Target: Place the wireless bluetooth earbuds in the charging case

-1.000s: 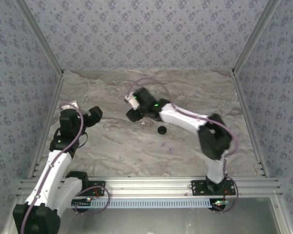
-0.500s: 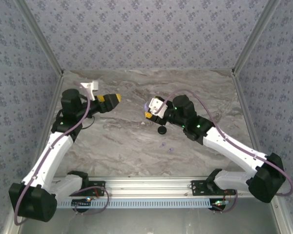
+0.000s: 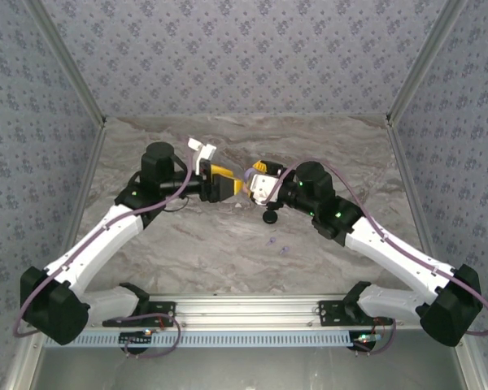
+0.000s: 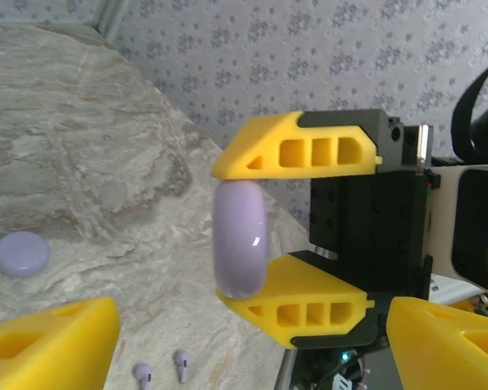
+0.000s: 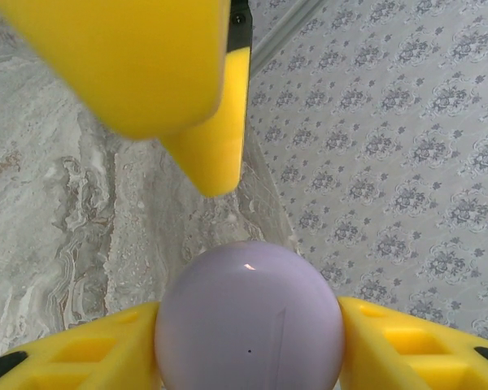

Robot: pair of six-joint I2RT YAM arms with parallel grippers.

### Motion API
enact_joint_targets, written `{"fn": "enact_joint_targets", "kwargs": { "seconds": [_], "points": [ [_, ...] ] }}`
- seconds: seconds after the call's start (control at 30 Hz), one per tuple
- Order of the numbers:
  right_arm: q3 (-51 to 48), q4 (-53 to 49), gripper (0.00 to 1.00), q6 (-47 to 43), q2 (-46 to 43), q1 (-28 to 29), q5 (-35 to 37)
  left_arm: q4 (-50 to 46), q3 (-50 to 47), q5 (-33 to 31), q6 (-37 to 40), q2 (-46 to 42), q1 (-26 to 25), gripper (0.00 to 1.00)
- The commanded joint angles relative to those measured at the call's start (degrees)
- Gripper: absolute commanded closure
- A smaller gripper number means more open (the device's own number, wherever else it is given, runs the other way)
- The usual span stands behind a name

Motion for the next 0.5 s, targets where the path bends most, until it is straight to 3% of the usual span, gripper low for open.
{"fn": "enact_joint_targets", "kwargs": {
  "seconds": [0.0, 0.47],
  "points": [
    [-0.17, 0.67, 0.45, -1.06, -1.25, -0.27, -0.56, 2.70, 2.75, 2.38, 2.01, 1.25, -1.64, 0.19],
    [0.39, 0.42, 0.45, 0.96, -1.56, -0.06, -2.61, 2.58, 5.57, 3.96, 3.74, 5.45, -3.90, 0.44]
  ]
}}
